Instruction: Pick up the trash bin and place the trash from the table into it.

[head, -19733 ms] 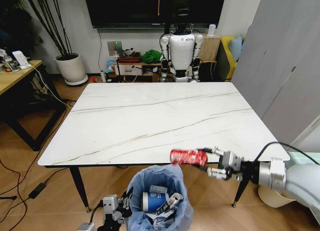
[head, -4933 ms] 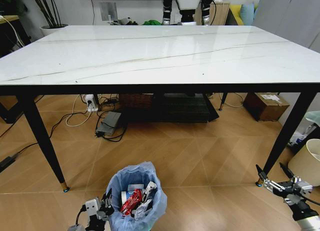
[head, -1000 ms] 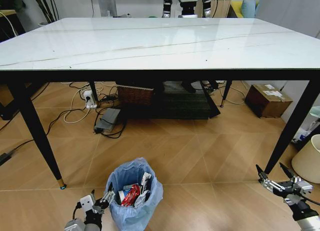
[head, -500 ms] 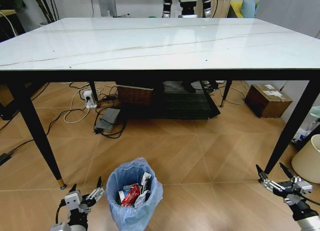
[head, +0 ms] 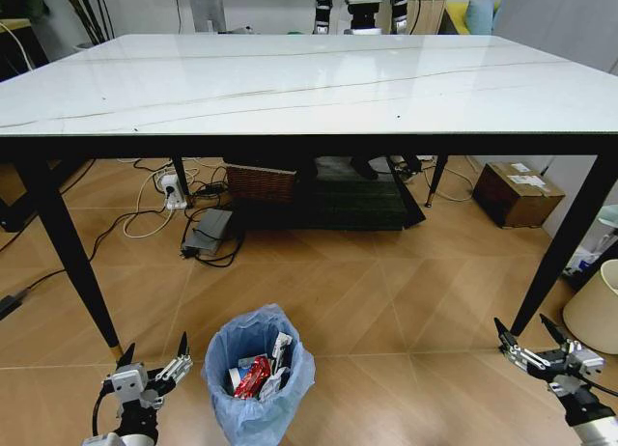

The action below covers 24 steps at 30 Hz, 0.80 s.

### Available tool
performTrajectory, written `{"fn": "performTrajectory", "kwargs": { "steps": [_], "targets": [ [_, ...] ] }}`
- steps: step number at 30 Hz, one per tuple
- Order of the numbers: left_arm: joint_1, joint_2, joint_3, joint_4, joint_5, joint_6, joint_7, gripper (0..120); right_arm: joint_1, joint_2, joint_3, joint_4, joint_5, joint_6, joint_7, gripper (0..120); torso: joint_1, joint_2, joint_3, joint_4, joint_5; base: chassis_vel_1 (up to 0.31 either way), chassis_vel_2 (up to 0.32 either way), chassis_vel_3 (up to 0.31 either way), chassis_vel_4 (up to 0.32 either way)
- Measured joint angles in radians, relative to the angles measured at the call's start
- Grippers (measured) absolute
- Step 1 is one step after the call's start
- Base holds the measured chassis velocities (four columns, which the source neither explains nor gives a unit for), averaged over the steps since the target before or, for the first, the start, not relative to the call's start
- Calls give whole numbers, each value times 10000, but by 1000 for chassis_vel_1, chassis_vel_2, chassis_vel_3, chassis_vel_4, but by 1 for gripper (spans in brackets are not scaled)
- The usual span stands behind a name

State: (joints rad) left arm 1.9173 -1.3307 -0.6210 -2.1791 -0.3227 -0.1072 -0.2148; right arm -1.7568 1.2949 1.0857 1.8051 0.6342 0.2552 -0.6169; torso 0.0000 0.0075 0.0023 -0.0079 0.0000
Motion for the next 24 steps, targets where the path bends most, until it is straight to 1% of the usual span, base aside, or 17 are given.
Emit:
{"fn": "performTrajectory", "kwargs": {
  "steps": [24],
  "targets": [
    [-11,-1,22,12,-34,28,-3,100,0,0,0,0,0,0,0,100,0,0,0,0,0,0,0,0,0]
  ]
}}
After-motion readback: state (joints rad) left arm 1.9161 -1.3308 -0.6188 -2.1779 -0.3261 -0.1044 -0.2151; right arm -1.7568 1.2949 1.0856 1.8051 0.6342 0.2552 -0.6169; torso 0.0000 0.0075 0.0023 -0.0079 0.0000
